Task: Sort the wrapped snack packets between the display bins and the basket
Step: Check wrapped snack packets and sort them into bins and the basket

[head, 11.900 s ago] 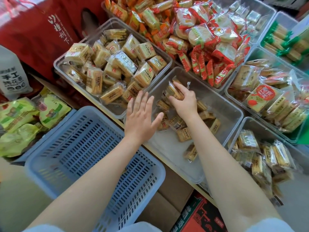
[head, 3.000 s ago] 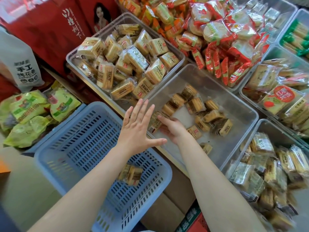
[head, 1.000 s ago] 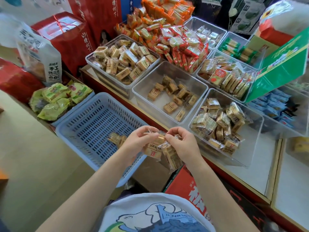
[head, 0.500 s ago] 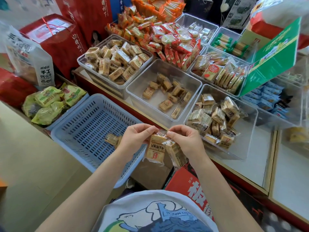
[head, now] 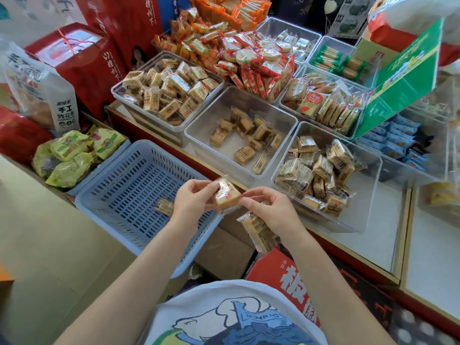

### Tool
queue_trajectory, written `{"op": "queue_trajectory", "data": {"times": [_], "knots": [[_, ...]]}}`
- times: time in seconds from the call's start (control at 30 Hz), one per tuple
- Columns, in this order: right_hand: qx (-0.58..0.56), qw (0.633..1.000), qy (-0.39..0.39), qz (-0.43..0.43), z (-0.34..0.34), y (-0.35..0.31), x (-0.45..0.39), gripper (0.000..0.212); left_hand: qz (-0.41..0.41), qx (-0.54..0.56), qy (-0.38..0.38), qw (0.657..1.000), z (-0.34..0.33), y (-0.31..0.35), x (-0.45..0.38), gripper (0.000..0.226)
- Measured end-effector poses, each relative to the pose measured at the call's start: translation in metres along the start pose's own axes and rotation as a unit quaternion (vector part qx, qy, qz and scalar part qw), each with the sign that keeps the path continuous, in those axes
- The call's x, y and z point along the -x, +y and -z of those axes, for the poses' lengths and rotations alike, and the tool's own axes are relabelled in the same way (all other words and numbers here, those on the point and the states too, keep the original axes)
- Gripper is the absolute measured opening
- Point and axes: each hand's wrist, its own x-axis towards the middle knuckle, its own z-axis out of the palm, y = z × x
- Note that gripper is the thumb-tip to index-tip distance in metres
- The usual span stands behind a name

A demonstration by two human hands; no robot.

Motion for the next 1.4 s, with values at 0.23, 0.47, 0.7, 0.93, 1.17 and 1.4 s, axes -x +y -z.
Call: {"op": "queue_trajectory", "data": {"times": [0.23, 0.47, 0.7, 0.93, 1.17, 1.4], "knots": [[-0.003, 0.999, 0.018, 0.039, -0.009, 0.001, -0.002, 0.010, 0.034, 0.000, -0.005, 0.999, -0.006, 0.003, 0.003, 0.029], [-0.015, 0.998, 0.048, 0.034, -0.006, -0.001, -0.003, 0.008, -0.073, -0.218, -0.197, 0.953, -0.003, 0.000, 0.008, 0.038], [-0.023, 0.999, 0.048, 0.000, -0.002, -0.001, -0.001, 0.008, -0.142, -0.136, -0.216, 0.956, 0.000, 0.003, 0.012, 0.046], [-0.068, 0.996, 0.048, -0.023, -0.002, -0.005, 0.002, 0.013, -0.146, -0.185, -0.234, 0.943, 0.003, 0.005, 0.013, 0.053], [-0.107, 0.994, -0.026, 0.006, 0.006, -0.012, 0.004, 0.020, -0.122, -0.113, -0.219, 0.961, 0.002, 0.008, 0.014, 0.038], [-0.062, 0.997, 0.023, 0.025, 0.006, -0.011, 0.000, 0.010, -0.090, -0.125, -0.232, 0.960, 0.001, 0.013, 0.016, 0.030]]}}
